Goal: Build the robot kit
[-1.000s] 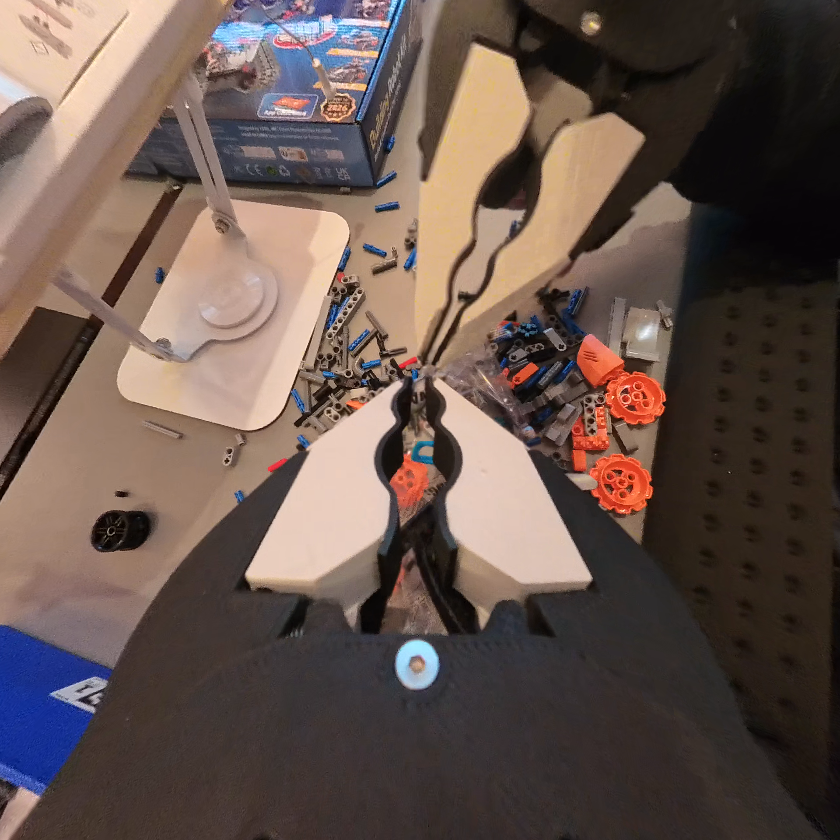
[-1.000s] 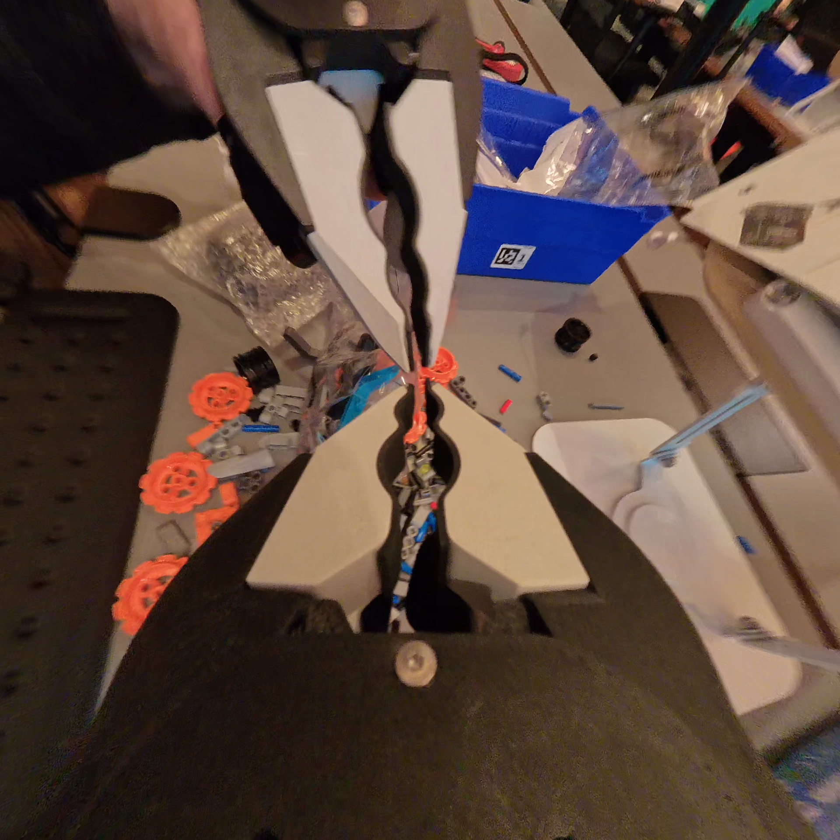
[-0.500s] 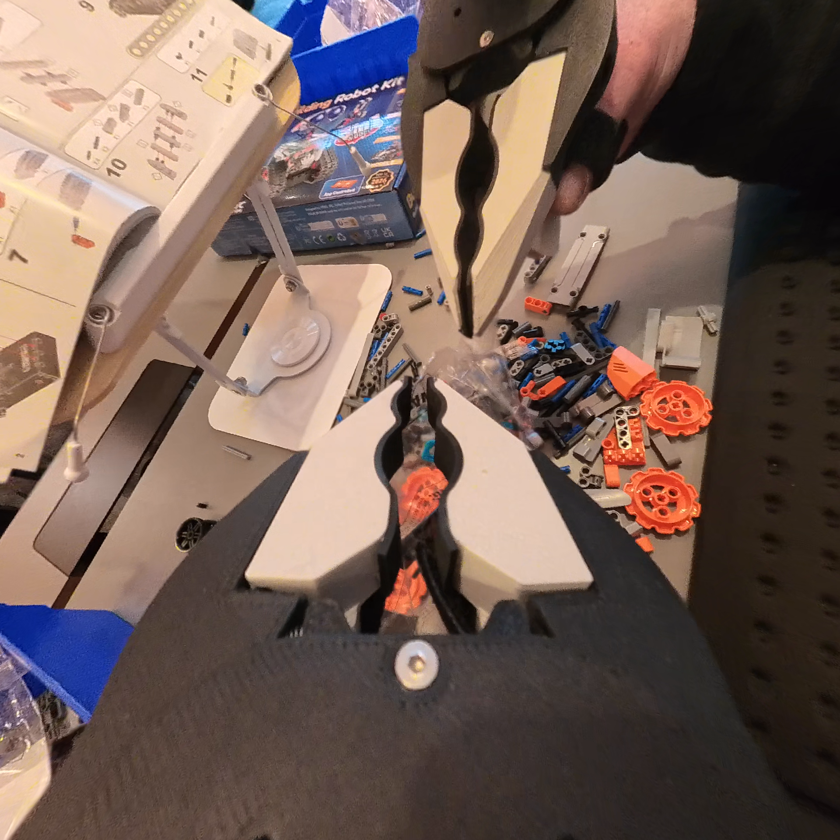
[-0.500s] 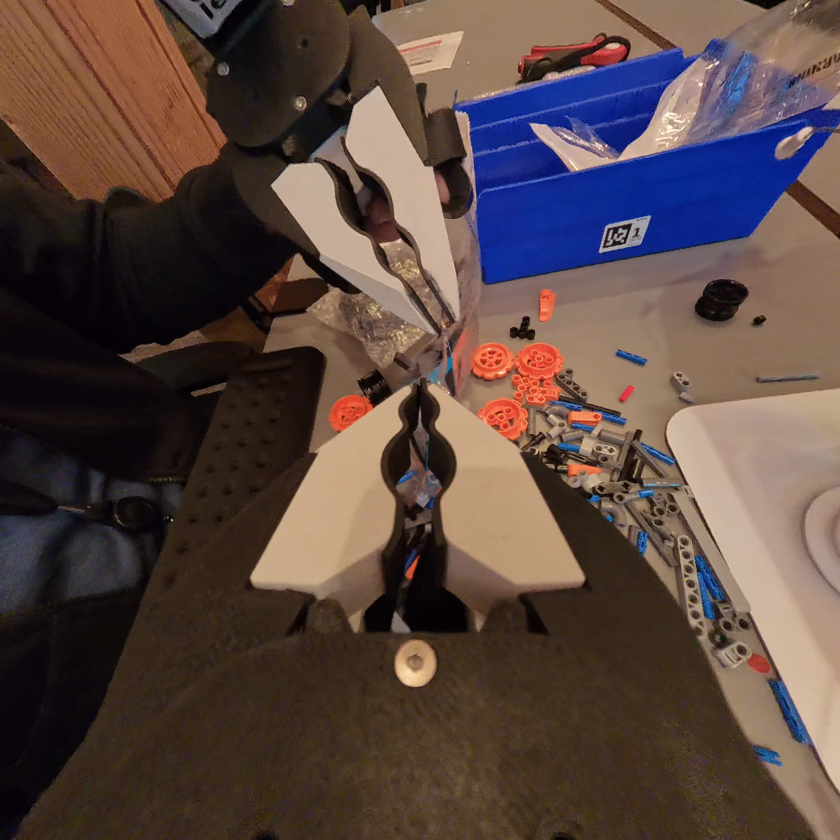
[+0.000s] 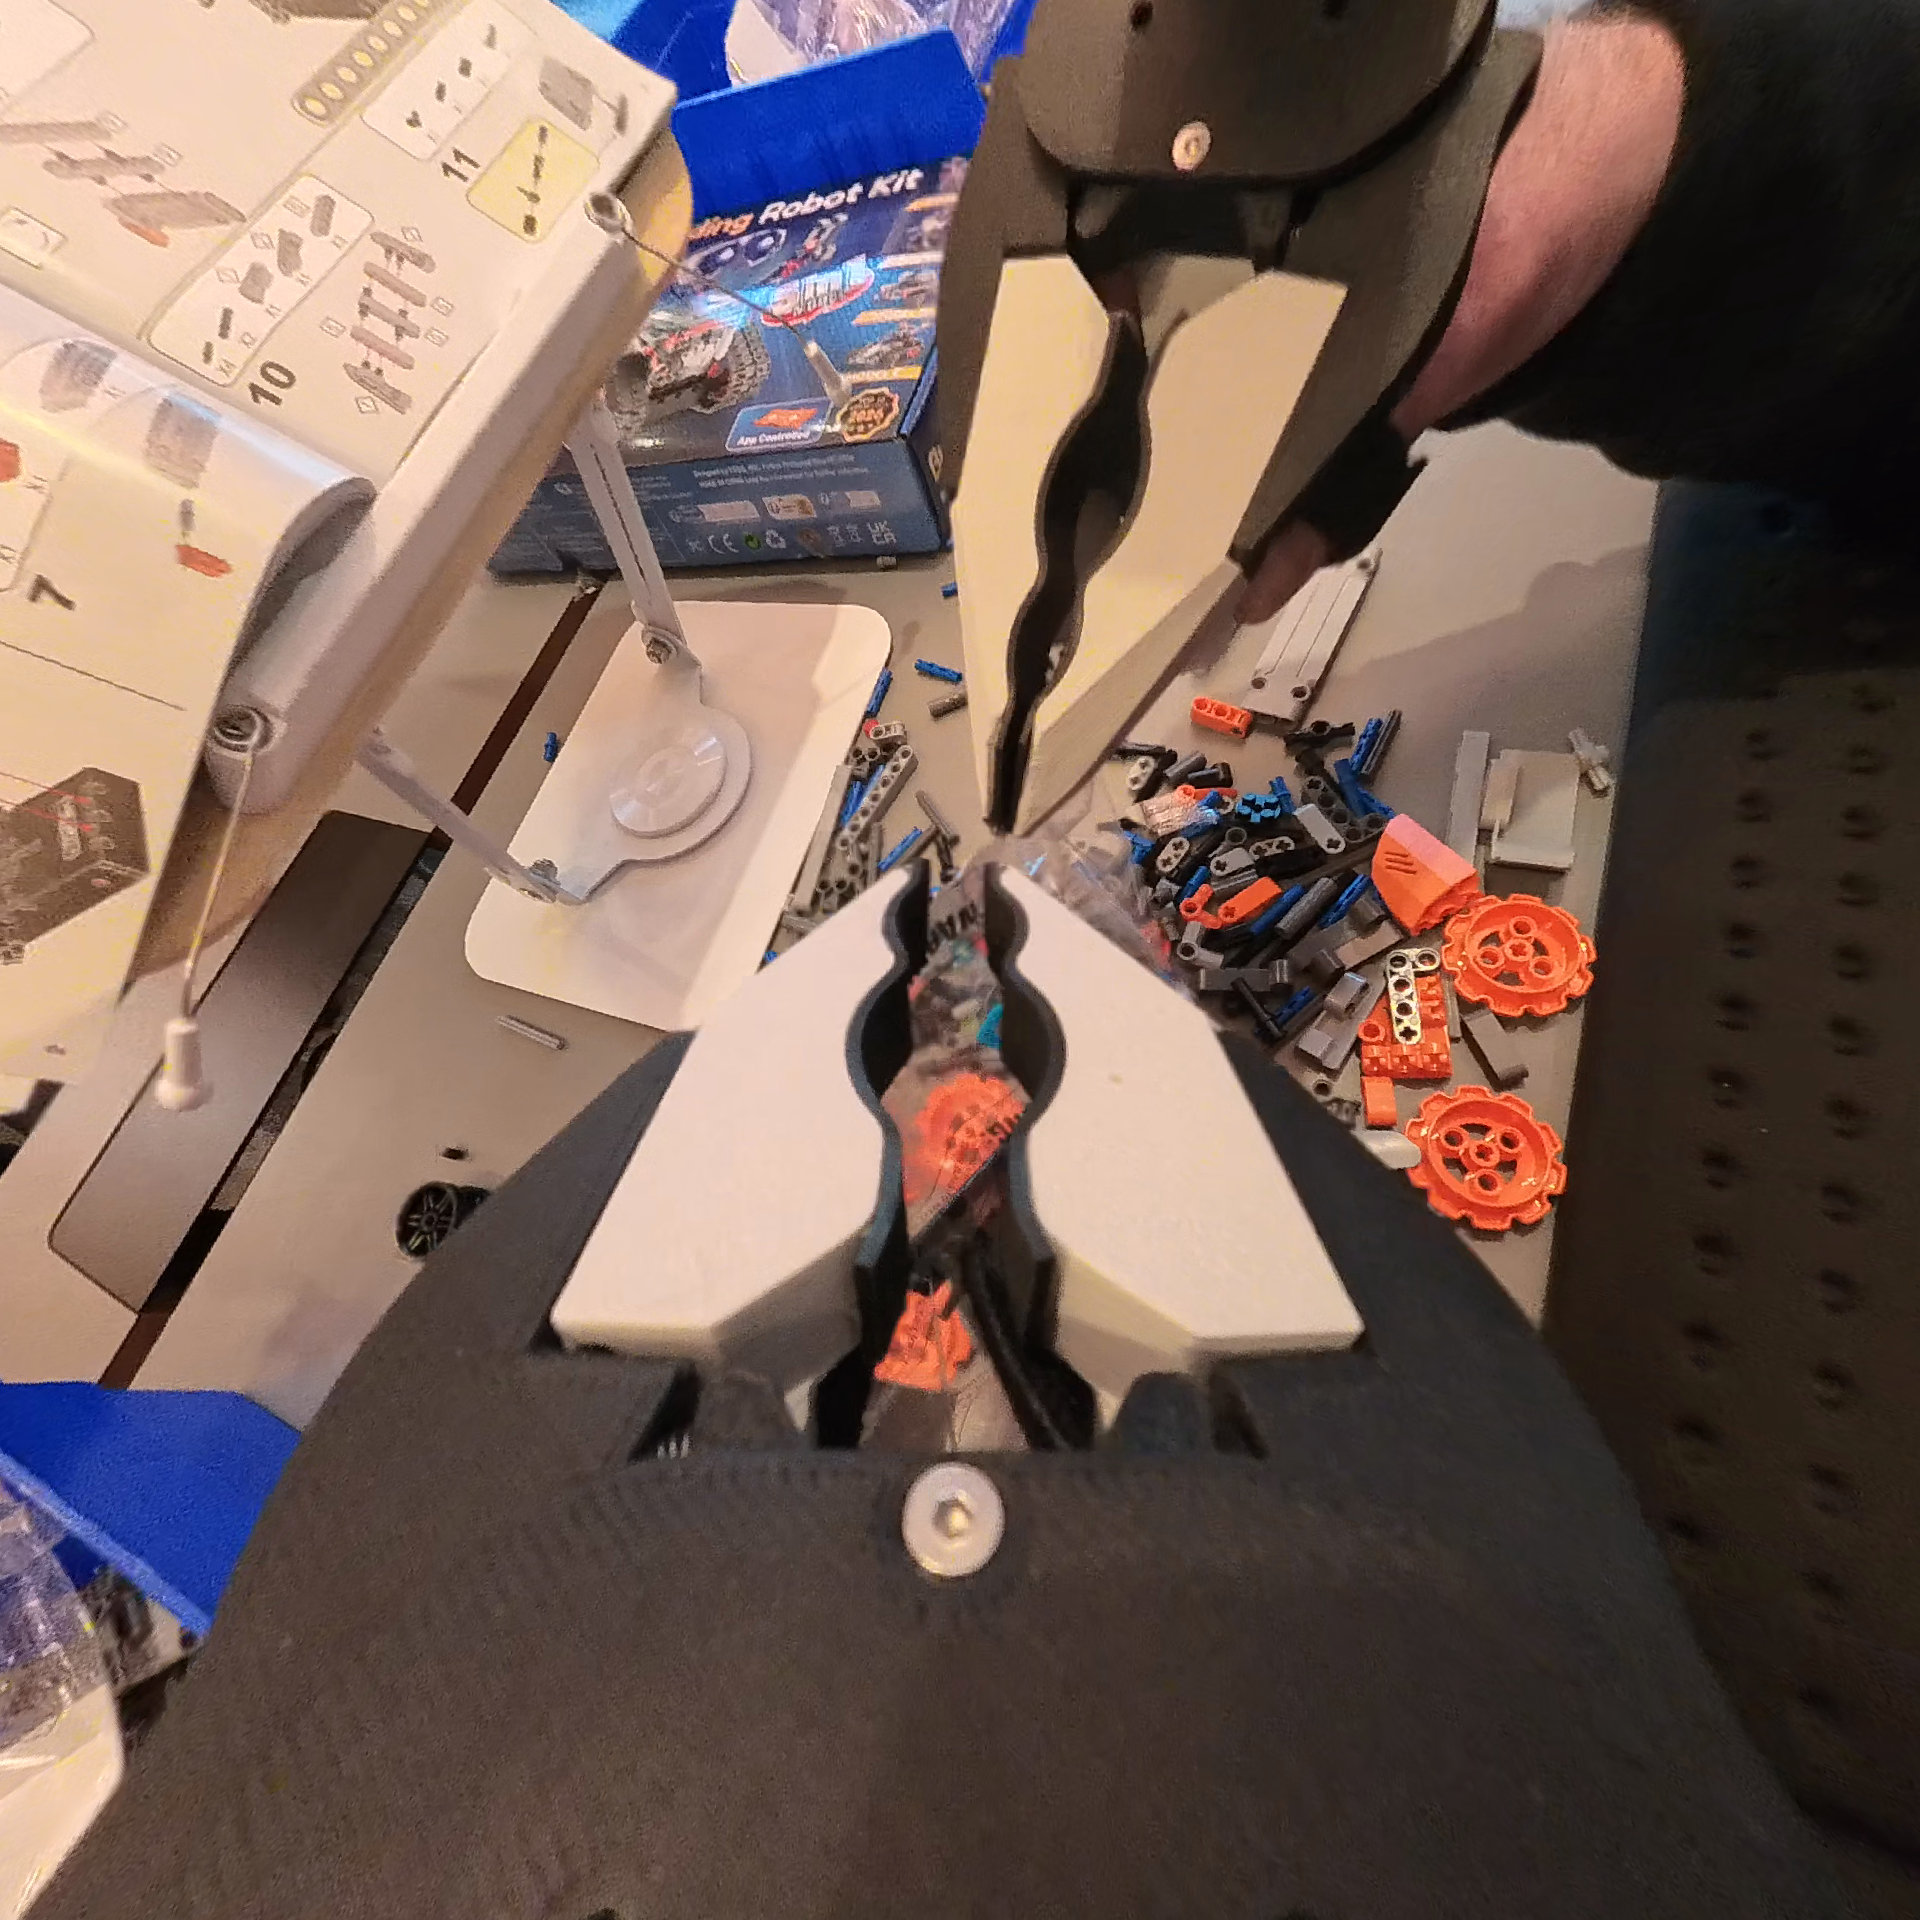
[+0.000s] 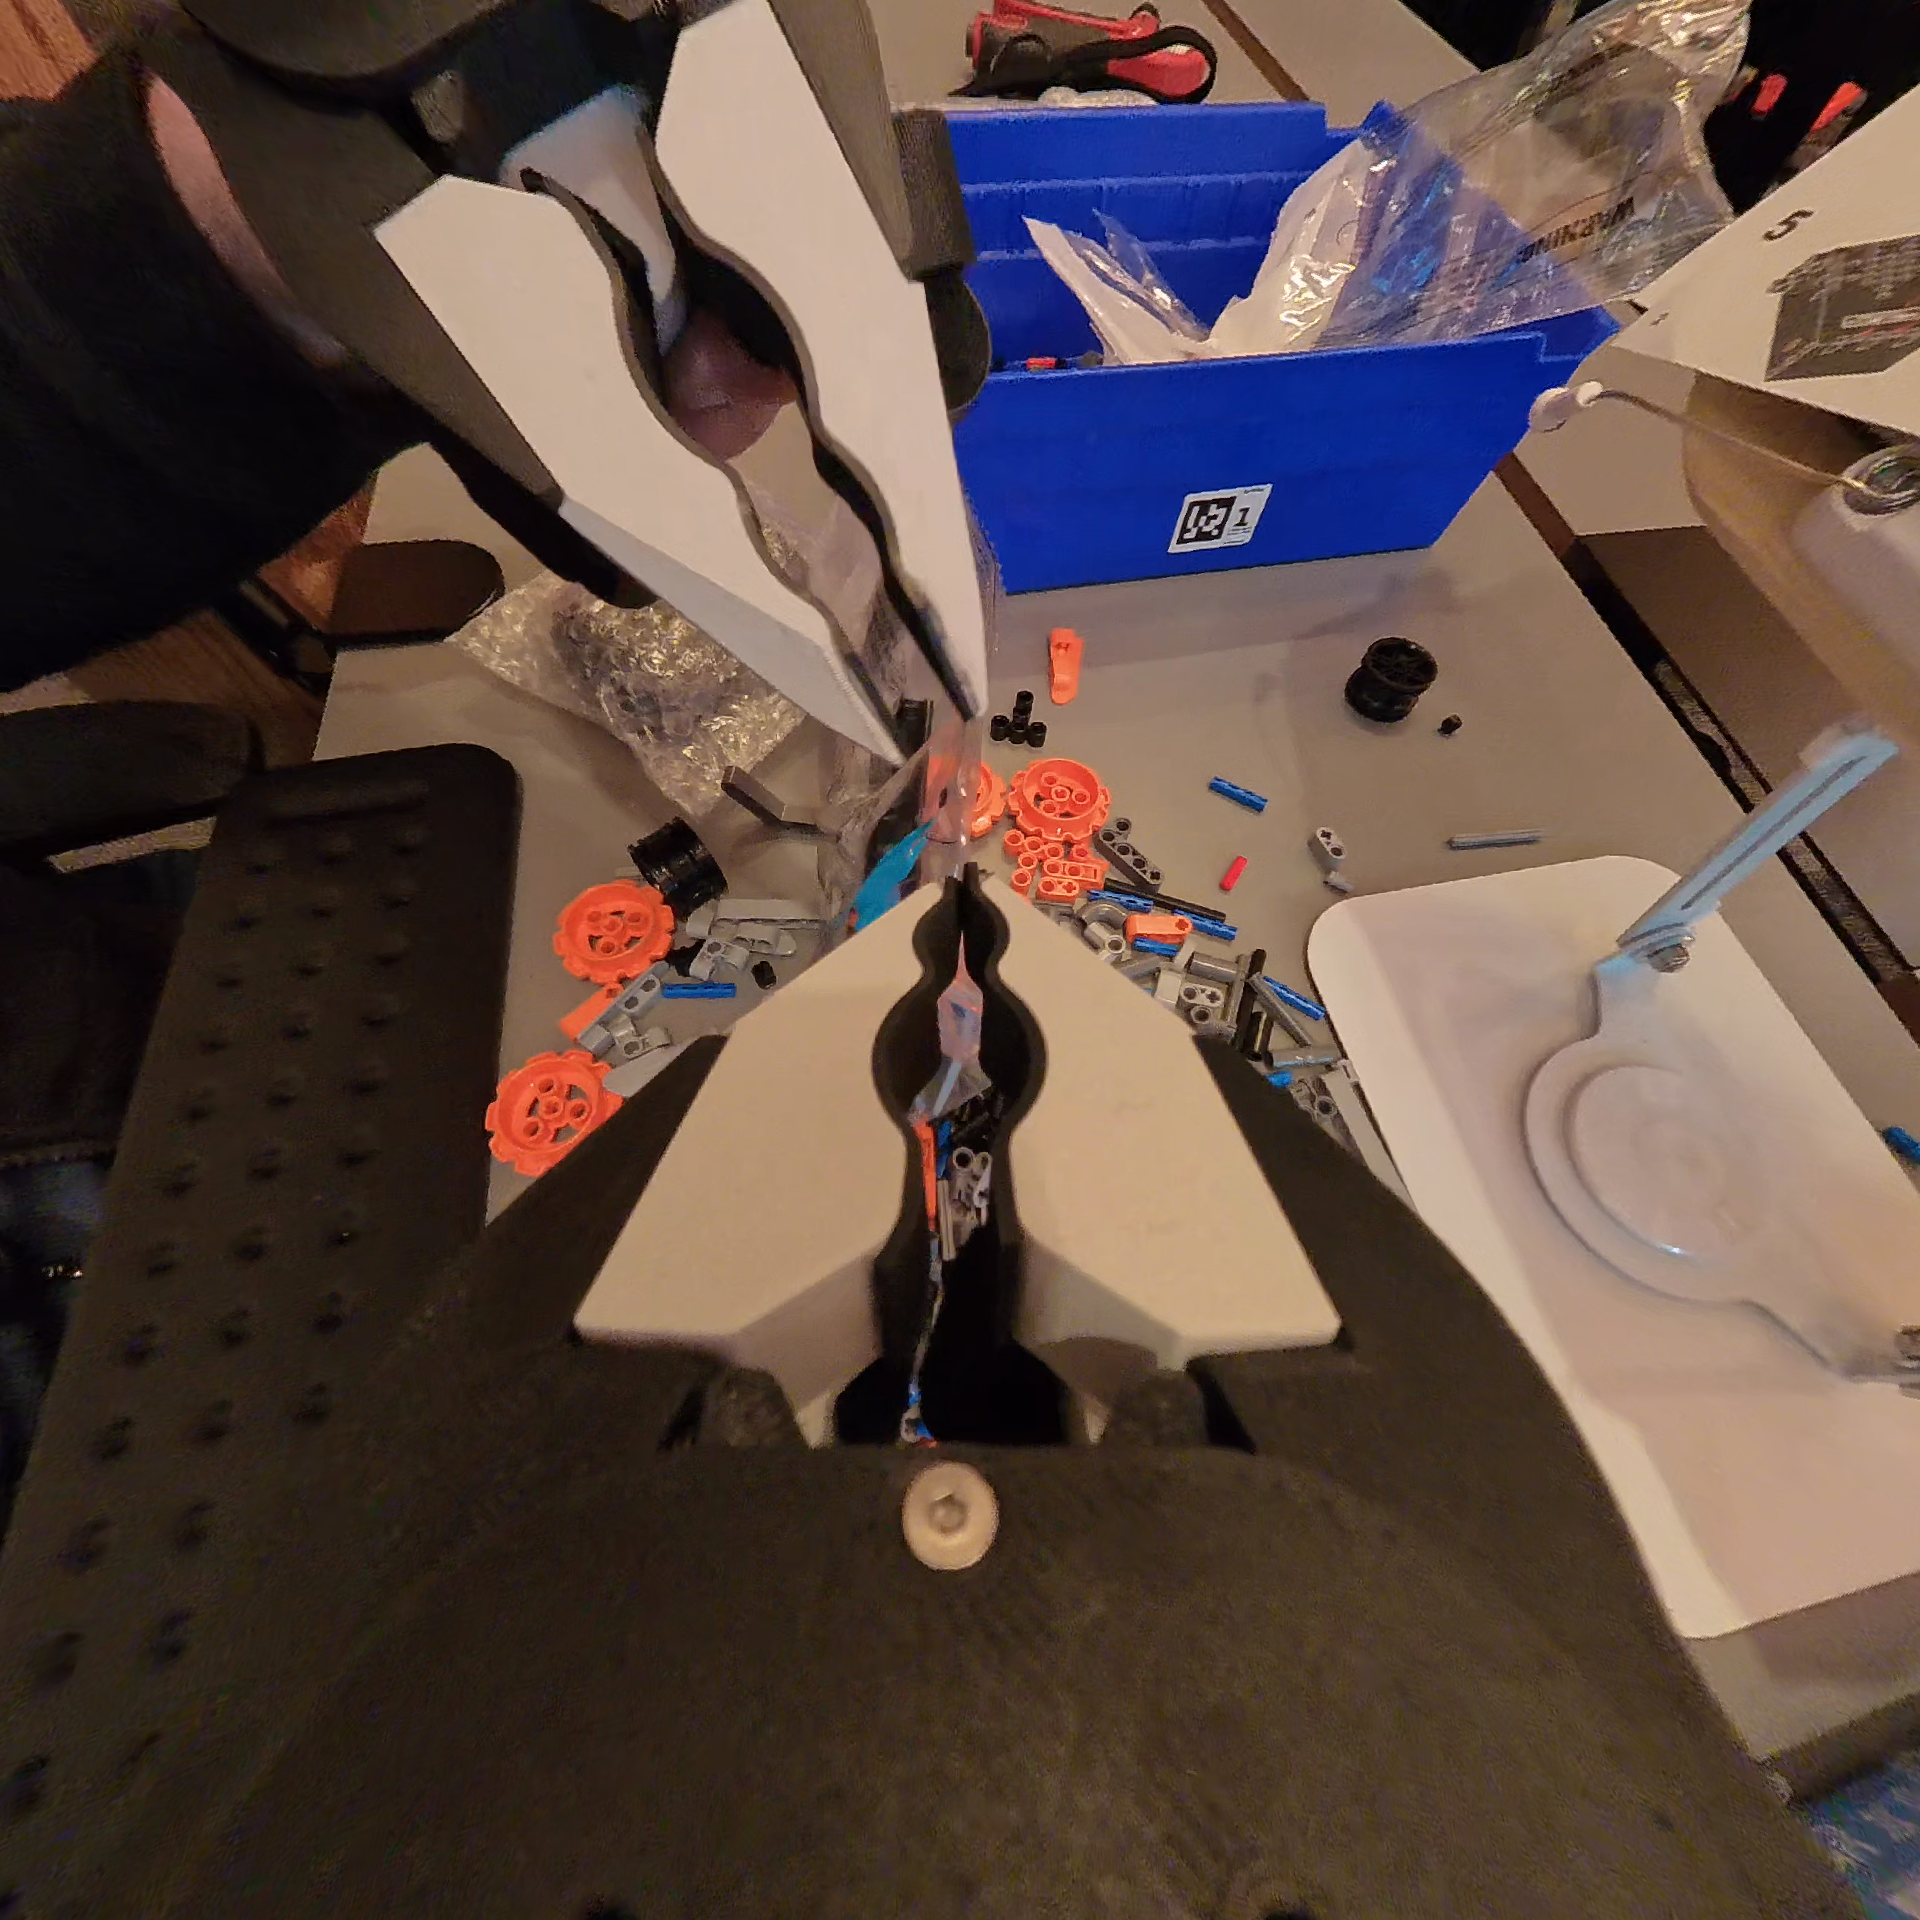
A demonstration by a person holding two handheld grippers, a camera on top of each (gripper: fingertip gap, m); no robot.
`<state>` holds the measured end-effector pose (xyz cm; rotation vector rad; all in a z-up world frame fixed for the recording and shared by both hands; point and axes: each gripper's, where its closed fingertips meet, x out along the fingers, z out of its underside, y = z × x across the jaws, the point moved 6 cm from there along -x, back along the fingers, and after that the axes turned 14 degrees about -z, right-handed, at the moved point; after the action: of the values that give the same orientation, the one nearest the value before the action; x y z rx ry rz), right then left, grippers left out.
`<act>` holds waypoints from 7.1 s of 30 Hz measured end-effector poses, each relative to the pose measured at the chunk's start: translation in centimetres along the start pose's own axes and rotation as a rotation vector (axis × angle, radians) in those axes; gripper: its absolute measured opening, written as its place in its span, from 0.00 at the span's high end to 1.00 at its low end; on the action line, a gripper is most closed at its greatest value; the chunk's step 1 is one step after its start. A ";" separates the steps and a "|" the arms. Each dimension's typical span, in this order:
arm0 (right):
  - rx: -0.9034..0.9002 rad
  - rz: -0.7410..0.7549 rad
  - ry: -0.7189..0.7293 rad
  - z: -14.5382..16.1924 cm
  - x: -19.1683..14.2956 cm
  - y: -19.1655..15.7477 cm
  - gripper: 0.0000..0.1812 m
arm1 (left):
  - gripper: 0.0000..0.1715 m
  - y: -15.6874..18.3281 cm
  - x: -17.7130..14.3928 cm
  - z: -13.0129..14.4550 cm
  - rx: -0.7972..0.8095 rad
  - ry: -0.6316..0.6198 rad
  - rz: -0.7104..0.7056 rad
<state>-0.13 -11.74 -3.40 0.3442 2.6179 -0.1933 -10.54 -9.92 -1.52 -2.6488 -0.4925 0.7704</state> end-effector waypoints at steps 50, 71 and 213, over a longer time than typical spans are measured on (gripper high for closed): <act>-0.042 0.312 -0.156 4.4 2.3 5.3 0.75 | 1.00 -1.9 8.6 8.2 -0.595 -0.072 -0.017; 0.181 -0.029 0.162 2.6 1.3 3.8 1.00 | 1.00 -2.2 4.4 4.3 -0.394 0.048 -0.004; -0.012 0.313 -0.141 7.0 1.2 3.3 0.90 | 1.00 1.2 11.9 7.5 -0.556 -0.204 0.230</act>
<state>2.92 -9.73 -10.32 0.7016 2.3870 -0.0913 -5.08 -4.39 -13.27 -3.1980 -0.5205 1.1166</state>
